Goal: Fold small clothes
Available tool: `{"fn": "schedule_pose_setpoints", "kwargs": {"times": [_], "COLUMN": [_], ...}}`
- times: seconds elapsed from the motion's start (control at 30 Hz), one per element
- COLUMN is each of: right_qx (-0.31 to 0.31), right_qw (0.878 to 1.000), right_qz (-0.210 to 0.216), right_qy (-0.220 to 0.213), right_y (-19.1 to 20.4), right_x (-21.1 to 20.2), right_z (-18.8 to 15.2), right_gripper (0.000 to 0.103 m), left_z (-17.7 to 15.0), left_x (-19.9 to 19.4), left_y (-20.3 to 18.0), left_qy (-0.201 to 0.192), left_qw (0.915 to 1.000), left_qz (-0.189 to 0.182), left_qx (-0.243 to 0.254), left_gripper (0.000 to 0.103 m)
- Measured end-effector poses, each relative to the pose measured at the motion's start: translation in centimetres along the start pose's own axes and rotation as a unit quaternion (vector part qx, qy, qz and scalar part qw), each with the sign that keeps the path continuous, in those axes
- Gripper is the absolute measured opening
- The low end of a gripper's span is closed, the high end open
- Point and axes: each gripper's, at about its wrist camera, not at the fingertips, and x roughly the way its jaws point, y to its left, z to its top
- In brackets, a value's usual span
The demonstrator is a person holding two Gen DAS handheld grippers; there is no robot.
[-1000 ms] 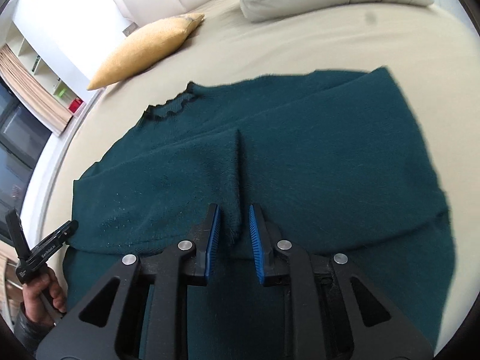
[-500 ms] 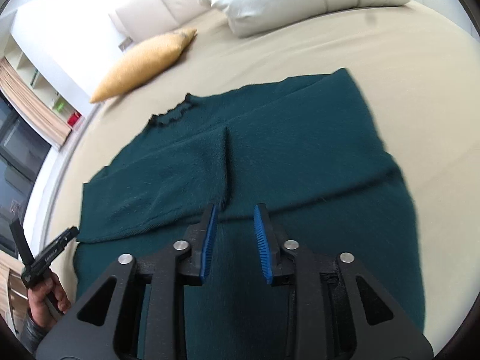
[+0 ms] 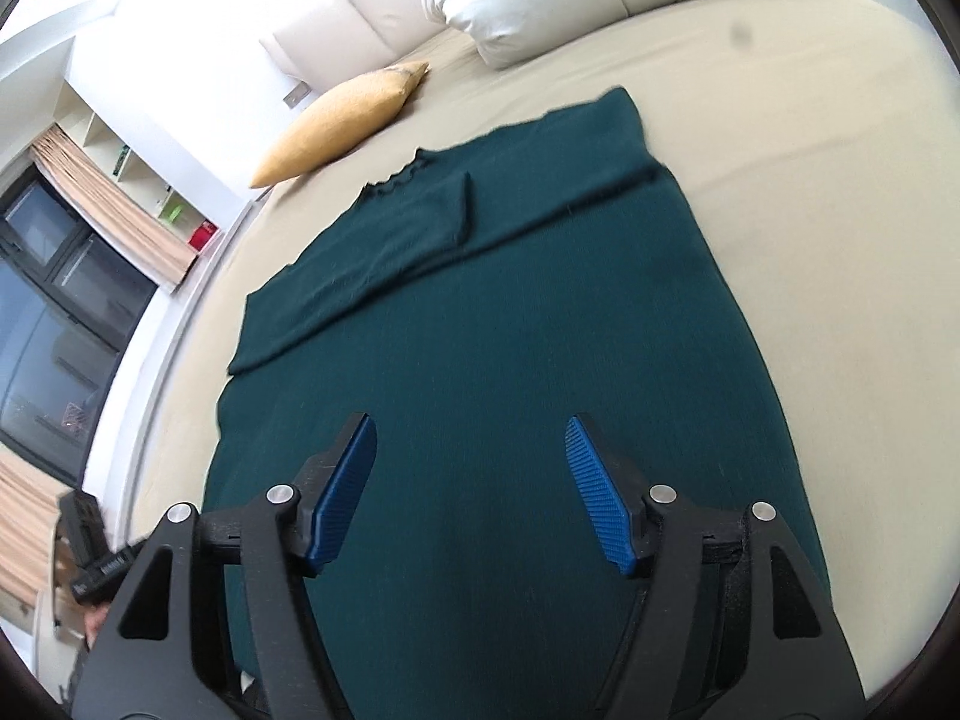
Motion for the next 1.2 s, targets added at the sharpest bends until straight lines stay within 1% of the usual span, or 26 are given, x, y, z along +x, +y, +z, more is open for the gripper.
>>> {"fn": "schedule_pose_setpoints", "kwargs": {"times": [0.1,0.2,0.3,0.37,0.43,0.5,0.57,0.6,0.73,0.83,0.87,0.9,1.0,1.1,1.17,1.2], "right_qx": [0.020,0.041,0.048,0.051,0.053,0.056,0.062,0.064,0.086,0.101,0.102,0.104,0.106,0.091,0.077,0.074], "right_qw": [1.000,0.998,0.998,0.998,0.998,0.998,0.998,0.998,0.996,0.995,0.994,0.994,0.992,0.992,0.992,0.992], "right_qz": [0.023,0.038,0.044,0.042,0.040,0.032,0.023,0.018,-0.005,-0.016,-0.019,-0.023,-0.033,-0.032,-0.038,-0.043], "right_qy": [0.003,0.006,0.003,0.000,0.000,0.003,0.007,0.006,0.001,0.008,0.013,0.023,0.056,0.076,0.088,0.095], "right_y": [-1.3,-2.5,-3.4,-4.0,-4.5,-5.2,-5.9,-6.3,-8.8,-10.7,-11.0,-11.4,-12.3,-11.9,-11.6,-11.6], "right_x": [-1.4,-2.8,-4.5,-5.7,-6.5,-7.4,-8.3,-8.9,-11.8,-13.3,-13.4,-13.5,-12.8,-12.0,-11.6,-11.4], "right_z": [-1.2,-2.4,-3.1,-3.6,-3.9,-4.3,-4.7,-5.0,-5.9,-6.6,-6.7,-7.0,-7.8,-8.3,-8.4,-8.5], "right_gripper": [0.064,0.064,0.064,0.064,0.064,0.064,0.064,0.064,0.064,0.064,0.064,0.064,0.063,0.058,0.045,0.042], "left_z": [-1.4,-2.2,-3.4,-3.7,-3.8,-3.8,-3.7,-3.7,-3.8,-3.7,-3.7,-3.8,-4.0,-4.0,-4.0,-4.1], "left_x": [-0.6,-0.6,-0.2,0.0,0.2,0.5,0.7,0.6,0.7,0.9,1.0,0.9,0.8,0.5,0.3,0.2], "left_y": [-0.4,-0.7,-0.9,-0.9,-0.7,-0.5,-0.2,-0.1,-0.5,-0.5,-0.5,-0.4,-0.4,-0.5,-0.5,-0.5], "left_qy": [0.017,0.046,0.075,0.084,0.090,0.096,0.098,0.098,0.096,0.096,0.096,0.097,0.098,0.095,0.092,0.091], "left_qw": [0.9997,0.9981,0.9956,0.9936,0.9922,0.9913,0.9910,0.9910,0.9914,0.9915,0.9917,0.9919,0.9921,0.9929,0.9934,0.9936], "left_qz": [-0.020,-0.042,-0.058,-0.074,-0.083,-0.083,-0.079,-0.078,-0.079,-0.079,-0.077,-0.075,-0.072,-0.068,-0.066,-0.064], "left_qx": [0.003,0.004,0.000,-0.011,-0.023,-0.035,-0.045,-0.047,-0.040,-0.038,-0.036,-0.034,-0.030,-0.024,-0.020,-0.018], "left_gripper": [0.072,0.071,0.071,0.070,0.060,0.038,0.027,0.026,0.026,0.024,0.020,0.013,0.008,0.007,0.007,0.007]}}
